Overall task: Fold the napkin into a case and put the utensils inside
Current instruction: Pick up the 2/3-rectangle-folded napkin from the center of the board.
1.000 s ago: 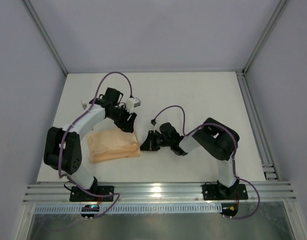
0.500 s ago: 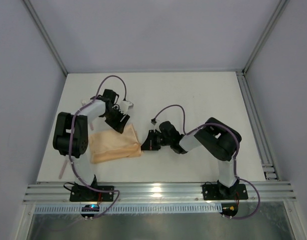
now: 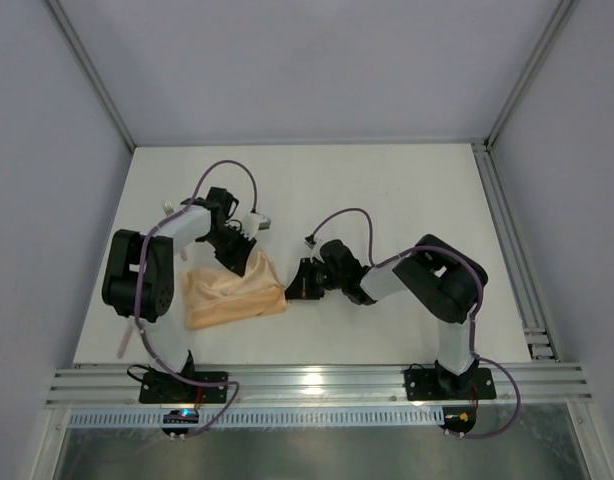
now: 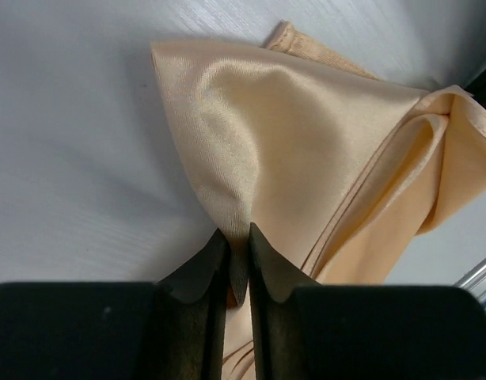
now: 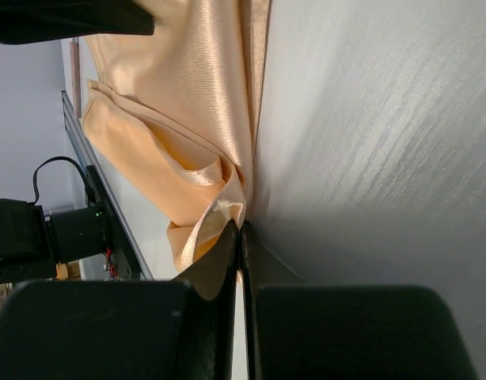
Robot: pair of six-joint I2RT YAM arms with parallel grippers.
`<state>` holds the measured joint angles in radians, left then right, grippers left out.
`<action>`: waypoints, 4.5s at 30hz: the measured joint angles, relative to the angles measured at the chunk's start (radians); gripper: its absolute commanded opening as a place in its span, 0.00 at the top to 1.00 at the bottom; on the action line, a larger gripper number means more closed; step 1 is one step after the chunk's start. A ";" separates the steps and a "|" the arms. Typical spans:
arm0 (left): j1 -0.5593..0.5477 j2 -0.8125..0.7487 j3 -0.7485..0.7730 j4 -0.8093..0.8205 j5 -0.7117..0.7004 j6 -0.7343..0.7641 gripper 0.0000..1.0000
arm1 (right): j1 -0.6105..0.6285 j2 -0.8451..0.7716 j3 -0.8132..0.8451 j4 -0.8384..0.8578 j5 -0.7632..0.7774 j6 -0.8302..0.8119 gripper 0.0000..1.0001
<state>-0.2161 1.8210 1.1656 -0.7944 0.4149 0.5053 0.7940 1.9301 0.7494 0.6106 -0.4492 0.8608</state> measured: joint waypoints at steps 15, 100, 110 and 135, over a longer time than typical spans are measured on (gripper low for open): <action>-0.183 -0.265 -0.082 0.002 -0.130 0.002 0.83 | -0.008 -0.018 0.023 -0.088 -0.005 0.006 0.97; 0.210 -0.365 -0.298 0.078 -0.295 -0.117 0.46 | -0.022 -0.171 0.037 -0.358 -0.046 -0.343 0.96; 0.210 -0.328 -0.298 0.119 -0.262 -0.135 0.73 | -0.003 -0.196 0.037 -0.357 -0.052 -0.394 0.97; 0.213 -0.322 -0.298 0.135 -0.122 -0.105 0.76 | -0.011 -0.128 0.038 -0.277 -0.024 -0.241 0.50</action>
<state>-0.0032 1.4990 0.8677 -0.6590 0.2932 0.4007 0.7834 1.8023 0.7872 0.3332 -0.4732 0.6197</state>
